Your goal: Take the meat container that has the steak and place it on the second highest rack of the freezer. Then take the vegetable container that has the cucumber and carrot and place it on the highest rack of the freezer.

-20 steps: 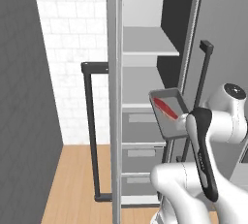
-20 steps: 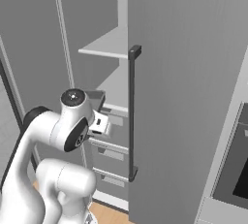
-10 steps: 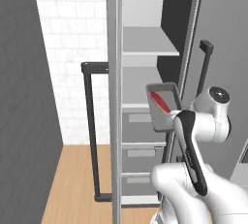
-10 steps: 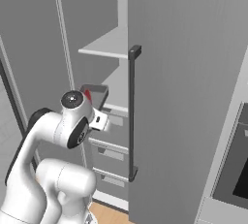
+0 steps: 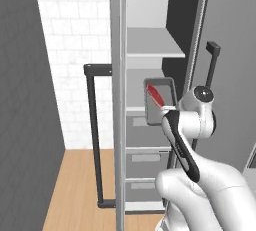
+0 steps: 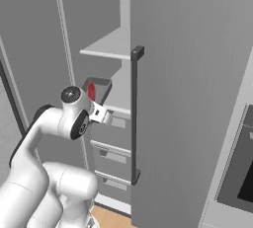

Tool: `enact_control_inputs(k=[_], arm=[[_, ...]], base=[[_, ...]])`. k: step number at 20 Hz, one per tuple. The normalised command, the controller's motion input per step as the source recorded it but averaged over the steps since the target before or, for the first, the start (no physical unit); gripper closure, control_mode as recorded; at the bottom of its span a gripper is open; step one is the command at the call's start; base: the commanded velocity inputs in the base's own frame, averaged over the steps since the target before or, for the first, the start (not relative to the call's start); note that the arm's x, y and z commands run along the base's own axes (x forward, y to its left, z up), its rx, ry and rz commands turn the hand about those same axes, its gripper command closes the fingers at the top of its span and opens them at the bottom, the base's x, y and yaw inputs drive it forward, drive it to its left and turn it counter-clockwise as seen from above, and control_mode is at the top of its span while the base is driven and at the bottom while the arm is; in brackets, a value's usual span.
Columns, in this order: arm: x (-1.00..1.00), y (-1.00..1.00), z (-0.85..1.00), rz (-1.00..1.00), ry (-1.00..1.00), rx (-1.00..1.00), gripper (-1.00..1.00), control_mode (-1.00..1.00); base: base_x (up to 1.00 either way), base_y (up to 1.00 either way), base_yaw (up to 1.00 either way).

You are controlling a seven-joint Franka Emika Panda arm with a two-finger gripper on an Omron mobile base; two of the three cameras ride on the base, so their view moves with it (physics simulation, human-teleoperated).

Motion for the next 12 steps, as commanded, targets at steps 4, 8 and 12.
enact_control_inputs(k=[4, 8, 12], arm=[[0.51, 0.0, 0.33, -0.02, 0.11, 0.0, 1.0, -1.0], [0.18, -0.06, 0.09, 0.0, 0.12, 0.01, 1.0, -1.0], [0.0, -0.15, -0.04, 0.0, 0.09, 0.01, 1.0, -1.0]], base=[[0.0, 0.0, 0.0], [0.0, 0.0, 0.0], [0.0, 0.0, 0.0]])
